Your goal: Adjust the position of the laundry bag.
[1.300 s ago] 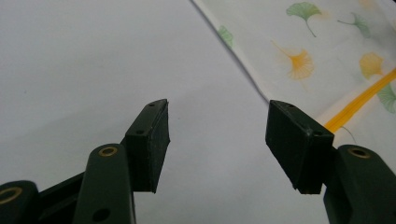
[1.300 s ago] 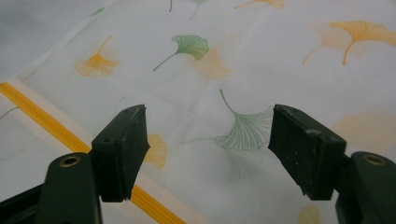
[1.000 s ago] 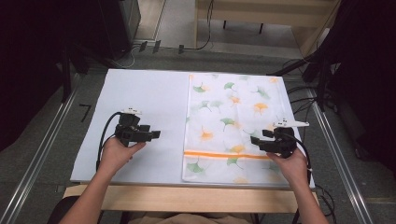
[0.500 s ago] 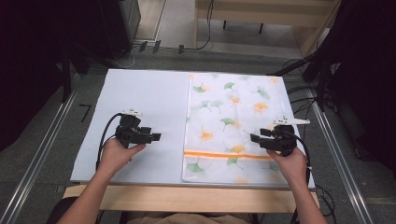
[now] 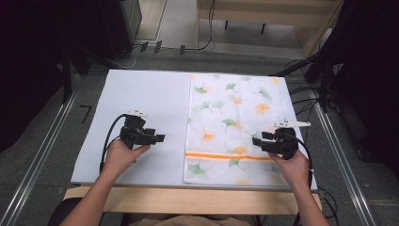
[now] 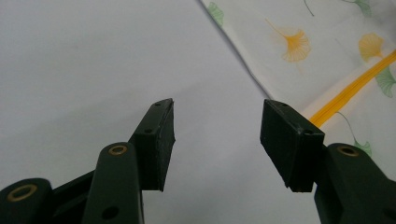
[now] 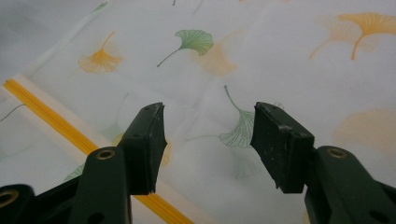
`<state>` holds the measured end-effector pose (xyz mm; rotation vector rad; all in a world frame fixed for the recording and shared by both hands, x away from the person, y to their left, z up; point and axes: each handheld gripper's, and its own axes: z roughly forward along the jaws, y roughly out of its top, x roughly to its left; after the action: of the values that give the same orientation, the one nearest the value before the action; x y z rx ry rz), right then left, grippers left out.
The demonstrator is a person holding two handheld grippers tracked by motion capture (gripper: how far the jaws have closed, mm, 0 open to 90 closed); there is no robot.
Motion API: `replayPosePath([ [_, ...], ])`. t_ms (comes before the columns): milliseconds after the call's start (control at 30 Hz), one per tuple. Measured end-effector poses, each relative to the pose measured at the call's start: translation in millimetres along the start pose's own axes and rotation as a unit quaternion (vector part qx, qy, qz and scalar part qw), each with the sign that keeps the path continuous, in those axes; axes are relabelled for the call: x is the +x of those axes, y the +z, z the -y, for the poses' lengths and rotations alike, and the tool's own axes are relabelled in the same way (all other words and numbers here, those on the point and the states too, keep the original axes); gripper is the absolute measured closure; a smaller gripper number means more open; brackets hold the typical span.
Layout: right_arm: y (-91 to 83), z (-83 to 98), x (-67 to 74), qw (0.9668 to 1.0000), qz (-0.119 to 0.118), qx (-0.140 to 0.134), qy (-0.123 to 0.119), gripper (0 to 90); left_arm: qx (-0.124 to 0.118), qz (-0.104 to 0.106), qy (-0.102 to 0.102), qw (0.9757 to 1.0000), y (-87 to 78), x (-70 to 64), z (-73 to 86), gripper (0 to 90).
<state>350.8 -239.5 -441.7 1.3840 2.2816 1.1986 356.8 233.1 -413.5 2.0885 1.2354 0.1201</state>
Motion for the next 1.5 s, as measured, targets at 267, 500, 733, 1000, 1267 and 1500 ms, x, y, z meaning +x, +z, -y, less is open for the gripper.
replayPosePath([
  [267, -1.5, 2.4, -1.4, 1.0000, 0.005, 0.002, -0.003, 45.4, -0.001, 0.013, -0.002, 0.9999, 7.0, -8.0, -5.3, 44.4],
  [500, -4.6, 3.9, -3.2, 0.9999, 0.013, 0.002, 0.003, 45.4, 0.004, 0.021, -0.003, 0.9998, 14.6, -13.5, -10.5, 44.7],
  [733, -5.1, 4.8, -1.8, 0.9999, 0.016, 0.004, -0.001, 45.4, 0.006, 0.031, 0.007, 0.9995, 25.9, -28.1, -17.0, 46.4],
  [1000, -6.6, 5.5, -2.9, 0.9998, 0.019, 0.002, 0.001, 45.5, 0.032, 0.033, 0.026, 0.9986, 40.1, -46.3, -14.8, 48.2],
  [1267, -8.0, 5.7, -2.7, 0.9998, 0.022, -0.001, -0.001, 45.6, 0.047, 0.042, 0.019, 0.9978, 45.2, -56.0, -4.4, 48.6],
  [1500, -14.3, 7.5, -8.5, 0.9994, 0.032, -0.008, 0.010, 46.0, 0.060, 0.044, 0.017, 0.9971, 48.8, -67.0, 6.2, 48.6],
])
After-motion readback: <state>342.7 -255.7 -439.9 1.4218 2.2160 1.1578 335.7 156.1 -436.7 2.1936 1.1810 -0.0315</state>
